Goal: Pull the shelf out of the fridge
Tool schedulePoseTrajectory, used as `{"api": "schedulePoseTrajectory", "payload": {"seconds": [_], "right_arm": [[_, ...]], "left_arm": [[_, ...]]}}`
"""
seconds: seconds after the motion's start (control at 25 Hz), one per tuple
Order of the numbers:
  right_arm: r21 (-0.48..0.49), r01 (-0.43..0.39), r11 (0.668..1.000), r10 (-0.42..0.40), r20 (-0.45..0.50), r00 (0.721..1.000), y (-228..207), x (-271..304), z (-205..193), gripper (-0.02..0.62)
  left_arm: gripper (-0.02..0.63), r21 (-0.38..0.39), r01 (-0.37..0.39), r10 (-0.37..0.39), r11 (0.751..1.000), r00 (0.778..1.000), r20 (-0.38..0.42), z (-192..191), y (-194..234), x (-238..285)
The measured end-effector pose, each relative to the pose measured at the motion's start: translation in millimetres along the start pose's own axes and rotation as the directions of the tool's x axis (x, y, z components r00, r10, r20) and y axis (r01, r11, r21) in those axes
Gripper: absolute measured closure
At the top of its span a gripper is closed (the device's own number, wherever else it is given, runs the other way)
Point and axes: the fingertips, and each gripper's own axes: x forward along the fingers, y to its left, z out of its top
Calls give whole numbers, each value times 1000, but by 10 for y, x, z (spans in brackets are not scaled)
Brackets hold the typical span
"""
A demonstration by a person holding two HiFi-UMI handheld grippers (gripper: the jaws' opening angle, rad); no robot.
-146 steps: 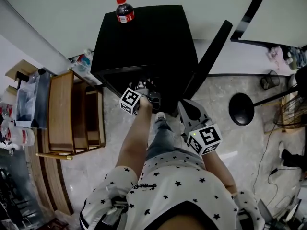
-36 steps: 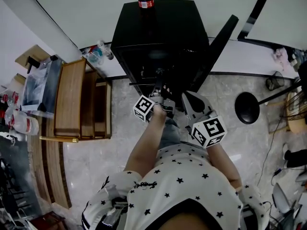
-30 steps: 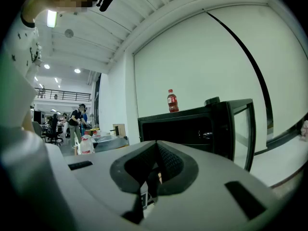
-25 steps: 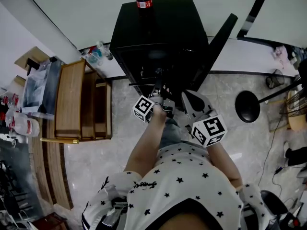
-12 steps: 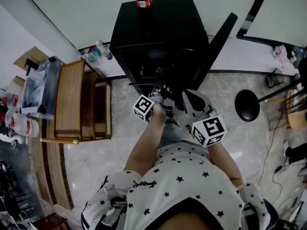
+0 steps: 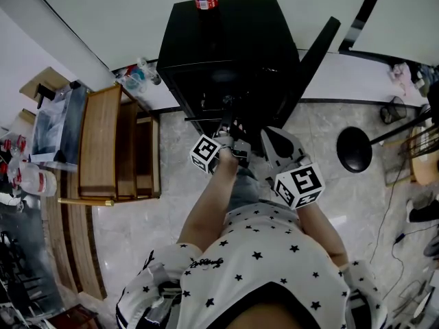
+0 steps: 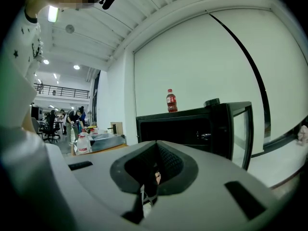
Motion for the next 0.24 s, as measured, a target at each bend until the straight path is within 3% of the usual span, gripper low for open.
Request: {"api": "schedulePoseTrajectory", "payload": {"seconds": [0.24], "right_arm": [[4,6,1000,-6,0,1000,-9,-4,-6,601]], "left_arm": [[575,-1,3,-3,1000,1000,-1,-6,-12,-3]]}}
